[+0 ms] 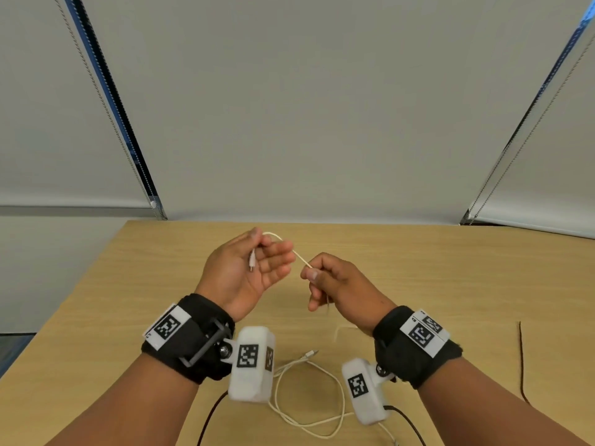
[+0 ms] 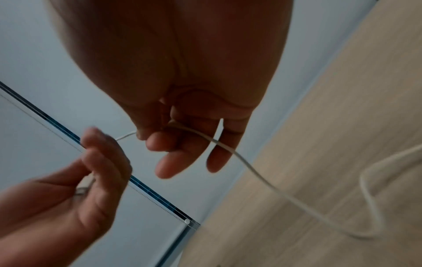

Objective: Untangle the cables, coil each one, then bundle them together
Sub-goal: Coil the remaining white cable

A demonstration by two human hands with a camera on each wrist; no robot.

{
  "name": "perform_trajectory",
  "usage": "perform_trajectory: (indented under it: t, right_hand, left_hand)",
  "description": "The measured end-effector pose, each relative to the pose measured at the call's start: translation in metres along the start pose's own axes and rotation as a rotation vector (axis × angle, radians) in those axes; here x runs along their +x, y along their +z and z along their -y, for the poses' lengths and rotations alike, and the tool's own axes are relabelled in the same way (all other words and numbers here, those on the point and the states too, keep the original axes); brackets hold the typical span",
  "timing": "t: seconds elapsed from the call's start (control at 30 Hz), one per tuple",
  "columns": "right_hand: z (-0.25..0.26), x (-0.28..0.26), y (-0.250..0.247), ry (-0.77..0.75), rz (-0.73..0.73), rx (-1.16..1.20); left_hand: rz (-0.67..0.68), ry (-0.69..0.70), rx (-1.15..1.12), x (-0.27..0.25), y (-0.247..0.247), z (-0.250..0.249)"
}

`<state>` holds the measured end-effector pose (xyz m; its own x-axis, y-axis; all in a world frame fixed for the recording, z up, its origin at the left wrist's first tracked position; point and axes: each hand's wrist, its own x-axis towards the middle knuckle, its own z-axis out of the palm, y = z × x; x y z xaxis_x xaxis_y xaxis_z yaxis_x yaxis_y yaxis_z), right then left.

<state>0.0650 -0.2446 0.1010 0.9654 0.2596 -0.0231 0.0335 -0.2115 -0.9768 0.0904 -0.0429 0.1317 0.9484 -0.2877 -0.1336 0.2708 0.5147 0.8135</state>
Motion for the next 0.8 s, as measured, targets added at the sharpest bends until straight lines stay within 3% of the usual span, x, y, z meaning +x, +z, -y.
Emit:
perform_trajectory:
  t: [0.07,0.13,0.23,0.3,0.5,0.67,0.8]
  right_hand:
    - [-0.006,-0.002,0.002,0.043,0.013,-0.023]
    - [-0.01,-0.005,0.003,0.067,0.032,-0.102]
    - [-0.007,-0.008,0.004,0.037,0.069,-0.248]
    - [0.003,-0.009,0.005,0.007,0.1,-0.293]
    - [0.037,-0.003,-0.002,-0.144,0.058,-0.338]
    - [0.044,0.003,-0.014,-0.169,-0.072,-0.323]
    - [0.041,0.003,-0.013,-0.166,-0.129,-0.174]
  left_hand:
    - [-0.008,0.071,-0.209,0.001,-0.002,-0.006]
    - [-0.074,0.188,-0.248,0.002,-0.005,-0.01]
    - [-0.253,0.322,0.135,0.003,-0.011,-0.01]
    - [-0.29,0.366,0.405,0.0,-0.011,-0.003]
    - [-0.006,0.231,0.69,-0.006,-0.002,0.025]
    - [0.186,0.005,0.578,-0.015,-0.002,0.023]
    - [0.271,-0.017,0.415,-0.019,-0.004,0.016]
